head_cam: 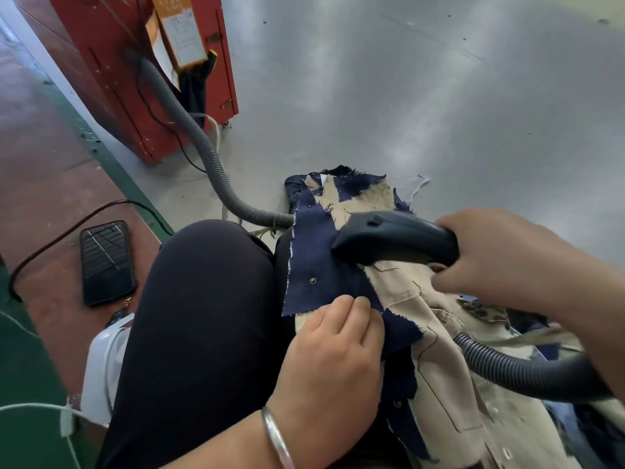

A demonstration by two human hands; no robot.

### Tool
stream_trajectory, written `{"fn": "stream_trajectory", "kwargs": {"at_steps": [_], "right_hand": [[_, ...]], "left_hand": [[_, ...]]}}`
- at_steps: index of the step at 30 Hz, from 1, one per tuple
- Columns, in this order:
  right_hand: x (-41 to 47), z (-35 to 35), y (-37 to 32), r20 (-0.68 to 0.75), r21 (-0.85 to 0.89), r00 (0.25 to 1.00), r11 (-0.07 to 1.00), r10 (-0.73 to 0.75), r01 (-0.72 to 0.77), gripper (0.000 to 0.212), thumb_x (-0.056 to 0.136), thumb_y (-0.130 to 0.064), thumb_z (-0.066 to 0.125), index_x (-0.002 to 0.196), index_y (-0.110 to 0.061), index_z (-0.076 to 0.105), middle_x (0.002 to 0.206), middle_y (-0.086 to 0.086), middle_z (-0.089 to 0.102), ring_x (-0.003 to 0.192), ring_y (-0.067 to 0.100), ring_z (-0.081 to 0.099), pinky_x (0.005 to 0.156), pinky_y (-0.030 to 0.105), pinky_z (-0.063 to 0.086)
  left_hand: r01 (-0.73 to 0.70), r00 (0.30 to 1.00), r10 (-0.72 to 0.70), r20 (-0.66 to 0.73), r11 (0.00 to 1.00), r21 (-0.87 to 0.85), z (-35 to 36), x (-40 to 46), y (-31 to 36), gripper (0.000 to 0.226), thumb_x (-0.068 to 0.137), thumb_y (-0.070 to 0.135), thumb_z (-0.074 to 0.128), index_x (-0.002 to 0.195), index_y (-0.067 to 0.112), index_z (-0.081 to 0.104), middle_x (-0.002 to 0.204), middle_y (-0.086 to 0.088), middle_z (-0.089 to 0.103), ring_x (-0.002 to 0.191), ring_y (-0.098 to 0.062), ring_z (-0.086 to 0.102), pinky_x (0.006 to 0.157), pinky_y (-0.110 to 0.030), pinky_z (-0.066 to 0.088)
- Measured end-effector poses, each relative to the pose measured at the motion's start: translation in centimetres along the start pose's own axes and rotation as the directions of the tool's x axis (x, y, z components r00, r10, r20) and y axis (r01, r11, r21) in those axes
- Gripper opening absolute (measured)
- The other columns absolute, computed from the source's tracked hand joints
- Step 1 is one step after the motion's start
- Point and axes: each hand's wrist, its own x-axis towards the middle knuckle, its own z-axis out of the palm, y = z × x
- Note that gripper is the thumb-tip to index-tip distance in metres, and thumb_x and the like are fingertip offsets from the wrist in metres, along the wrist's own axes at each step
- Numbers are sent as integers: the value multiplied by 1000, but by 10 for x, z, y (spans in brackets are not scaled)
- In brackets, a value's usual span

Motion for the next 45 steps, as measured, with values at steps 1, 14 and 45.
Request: {"fn": "stream_trajectory", "kwargs": {"at_steps": [1, 14, 45], "right_hand": [[10, 0, -4, -24, 35, 1000, 999, -2, 2, 15, 69, -26, 71, 74, -27, 57, 56, -6, 59, 49, 9, 57, 42, 20, 32], [15, -33, 15, -47, 174, 996, 981, -77, 84, 17, 67, -16, 75, 71, -25, 61, 45, -9, 62, 31, 9, 55, 34, 26, 42], [51, -46, 23, -70, 363, 994, 930, 85, -54, 15, 75, -3, 72, 84, -8, 61, 44, 8, 61, 36, 21, 60, 37, 26, 45]], "left_hand": [[1, 1000, -1, 5, 1000, -7, -1, 0, 0, 31, 75, 22, 64, 101, 5, 70, 99, -7, 66, 91, -25, 62, 79, -32, 48], [52, 997, -48, -68, 997, 60, -1, 10, 22, 15, 79, 10, 57, 81, 9, 71, 77, -6, 64, 67, -21, 58, 59, -27, 45], [177, 979, -169, 112, 982, -71, -17, 12, 19, 47, 58, 29, 77, 101, 11, 72, 85, -2, 63, 75, -20, 60, 52, -25, 49]]}}
